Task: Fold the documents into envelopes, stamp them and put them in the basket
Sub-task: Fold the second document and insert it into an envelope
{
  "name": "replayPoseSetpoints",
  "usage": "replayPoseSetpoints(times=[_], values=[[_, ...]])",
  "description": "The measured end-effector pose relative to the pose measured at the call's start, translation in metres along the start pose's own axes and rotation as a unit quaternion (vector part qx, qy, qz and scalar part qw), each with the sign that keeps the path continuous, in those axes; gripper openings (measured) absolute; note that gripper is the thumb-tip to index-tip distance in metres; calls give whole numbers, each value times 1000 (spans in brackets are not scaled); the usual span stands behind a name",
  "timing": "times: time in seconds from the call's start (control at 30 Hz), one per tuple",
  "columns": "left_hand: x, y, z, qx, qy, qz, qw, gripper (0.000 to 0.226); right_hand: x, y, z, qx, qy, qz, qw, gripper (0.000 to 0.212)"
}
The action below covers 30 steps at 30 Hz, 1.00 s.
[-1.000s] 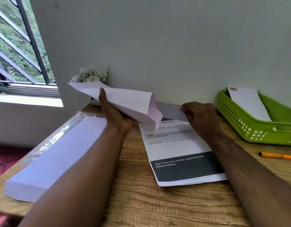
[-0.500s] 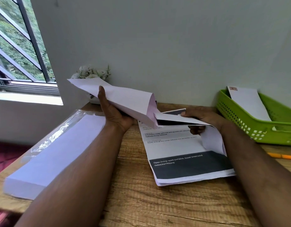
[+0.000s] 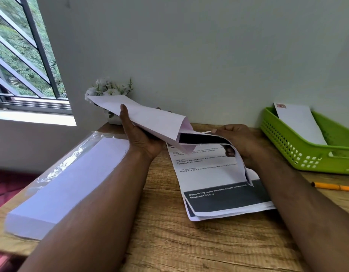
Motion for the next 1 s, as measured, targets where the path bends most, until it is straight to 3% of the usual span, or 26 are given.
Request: replayPoseSetpoints(times=[0.27, 0.4, 0.6, 0.7, 0.8, 0.9, 1.0], values=[[1, -1, -5, 24, 15, 7, 1000, 107, -8, 1, -1, 69, 70, 41, 994, 11], [10, -7, -1, 20, 22, 24, 999, 109, 3, -5, 4, 59, 88, 49, 993, 11], [1, 0, -15, 42, -16, 17, 999, 103, -20, 0, 1, 122, 101, 89, 983, 9], [0, 1, -15, 34, -10, 27, 999, 96, -28, -1, -5, 110, 61, 31, 992, 19], [4, -3, -11, 30, 1, 22, 999, 98, -8, -4, -13, 101, 87, -19, 991, 16], [6, -5, -8, 18, 6, 24, 1000, 97, 18, 0, -7, 16, 142, -144, 979, 19], [4, -3, -8, 21, 6, 28, 999, 98, 19, 5, 0, -35, 107, -231, 966, 47]])
Point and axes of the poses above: each hand's wrist, its own y-axis away from the middle knuckle, its own x-axis out of the back of the hand, z = x × y, the point moved 3 cm from there along -y, towards the middle knuckle, and after that the axes turned 3 degrees about z, right-handed, at the moved point
